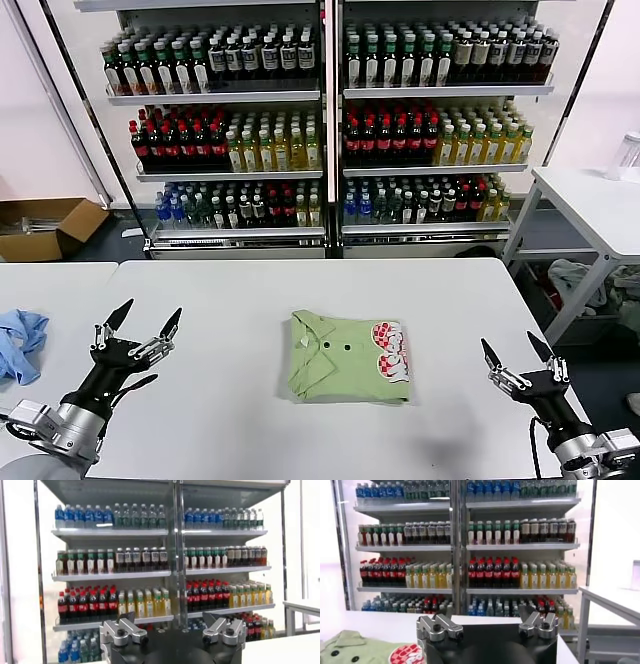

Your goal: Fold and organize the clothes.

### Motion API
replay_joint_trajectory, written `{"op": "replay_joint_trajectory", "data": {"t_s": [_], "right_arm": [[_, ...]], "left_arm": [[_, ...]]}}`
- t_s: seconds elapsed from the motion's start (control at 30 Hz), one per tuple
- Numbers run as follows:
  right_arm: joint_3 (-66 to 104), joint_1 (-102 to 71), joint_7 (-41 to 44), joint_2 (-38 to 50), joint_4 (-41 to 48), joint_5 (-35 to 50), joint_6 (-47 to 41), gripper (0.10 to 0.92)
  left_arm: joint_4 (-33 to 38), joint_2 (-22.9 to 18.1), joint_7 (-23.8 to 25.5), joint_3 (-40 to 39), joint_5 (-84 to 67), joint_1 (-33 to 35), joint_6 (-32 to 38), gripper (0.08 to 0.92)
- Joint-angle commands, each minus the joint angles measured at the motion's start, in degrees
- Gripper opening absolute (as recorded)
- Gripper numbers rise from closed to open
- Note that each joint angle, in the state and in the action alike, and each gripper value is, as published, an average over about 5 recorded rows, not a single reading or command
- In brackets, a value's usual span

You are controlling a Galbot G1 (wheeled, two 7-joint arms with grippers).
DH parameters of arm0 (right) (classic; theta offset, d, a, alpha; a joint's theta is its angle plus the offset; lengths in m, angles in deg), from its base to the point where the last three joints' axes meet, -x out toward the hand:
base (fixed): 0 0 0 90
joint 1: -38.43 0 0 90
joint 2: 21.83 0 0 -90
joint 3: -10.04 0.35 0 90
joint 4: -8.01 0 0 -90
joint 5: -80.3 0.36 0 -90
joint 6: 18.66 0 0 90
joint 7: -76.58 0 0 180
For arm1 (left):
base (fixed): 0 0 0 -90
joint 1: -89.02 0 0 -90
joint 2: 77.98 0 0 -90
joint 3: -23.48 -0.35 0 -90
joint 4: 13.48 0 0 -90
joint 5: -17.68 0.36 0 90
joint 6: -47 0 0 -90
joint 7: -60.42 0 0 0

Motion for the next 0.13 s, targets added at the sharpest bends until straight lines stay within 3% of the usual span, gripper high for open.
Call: {"op": "replay_joint_trajectory", "data": {"t_s": [0.03, 0.13], "right_arm": [[2.98, 0.69, 2.46, -2.25, 0.14, -2.17, 0.14, 0.823], [3.51, 1.34, 2.4, -2.32, 0.31, -1.9, -0.17, 0.823]], "left_arm": [[1.59, -2.42, 3.69, 1.77, 5.02, 0.72, 0.84, 0.823], [1.36, -2.39, 3.88, 1.6, 5.23, 0.7, 0.87, 0.823]]}}
